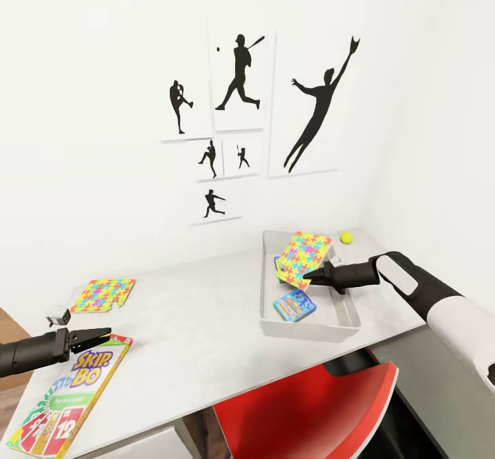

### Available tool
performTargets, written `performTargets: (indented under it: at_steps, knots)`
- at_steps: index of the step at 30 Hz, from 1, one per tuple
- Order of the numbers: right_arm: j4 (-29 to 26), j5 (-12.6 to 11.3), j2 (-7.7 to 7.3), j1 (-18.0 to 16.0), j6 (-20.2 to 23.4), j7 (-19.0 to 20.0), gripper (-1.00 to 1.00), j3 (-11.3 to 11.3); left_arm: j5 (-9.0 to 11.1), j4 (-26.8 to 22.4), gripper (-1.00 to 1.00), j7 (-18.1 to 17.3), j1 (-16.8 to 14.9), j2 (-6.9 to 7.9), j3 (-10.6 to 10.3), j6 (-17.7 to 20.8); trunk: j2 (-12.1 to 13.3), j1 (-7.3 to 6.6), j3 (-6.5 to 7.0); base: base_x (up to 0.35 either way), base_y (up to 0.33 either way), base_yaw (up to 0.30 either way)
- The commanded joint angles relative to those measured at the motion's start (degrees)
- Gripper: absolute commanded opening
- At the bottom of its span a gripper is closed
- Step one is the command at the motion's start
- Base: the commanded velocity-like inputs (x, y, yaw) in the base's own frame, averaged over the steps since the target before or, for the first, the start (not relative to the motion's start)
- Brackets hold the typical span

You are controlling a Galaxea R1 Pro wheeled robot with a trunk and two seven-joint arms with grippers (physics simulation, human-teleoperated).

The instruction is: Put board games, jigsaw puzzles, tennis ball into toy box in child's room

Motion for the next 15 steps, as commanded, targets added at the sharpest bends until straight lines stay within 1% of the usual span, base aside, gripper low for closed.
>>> performTargets:
  at_steps: [1, 10, 11, 15]
  knots:
    - [0.01, 0.24, -0.06, -0.10, 0.00, 0.47, -1.00, 0.30, -0.06, -0.01, 1.00, -0.26, -0.04, 0.01, -0.01, 0.62, -0.13, 0.04, -0.13, 0.000, 0.000, 0.000]
    - [0.01, 0.31, -0.06, -0.10, 0.00, 0.47, -1.00, 0.33, -0.06, -0.01, 1.00, -0.26, -0.04, -0.01, -0.01, 0.61, -0.13, 0.04, -0.13, 0.000, 0.000, 0.000]
    - [-0.01, 0.31, -0.06, -0.10, 0.00, 0.47, 1.00, 0.33, -0.06, -0.01, 1.00, -0.26, -0.04, 0.01, -0.01, 0.60, -0.13, 0.04, -0.13, 0.000, 0.000, 0.000]
    - [-0.05, 0.37, -0.06, -0.10, 0.00, 0.47, 1.00, 0.29, -0.06, -0.01, 1.00, -0.26, -0.04, 0.10, 0.00, 0.62, -0.13, 0.04, -0.13, 0.000, 0.000, 0.000]
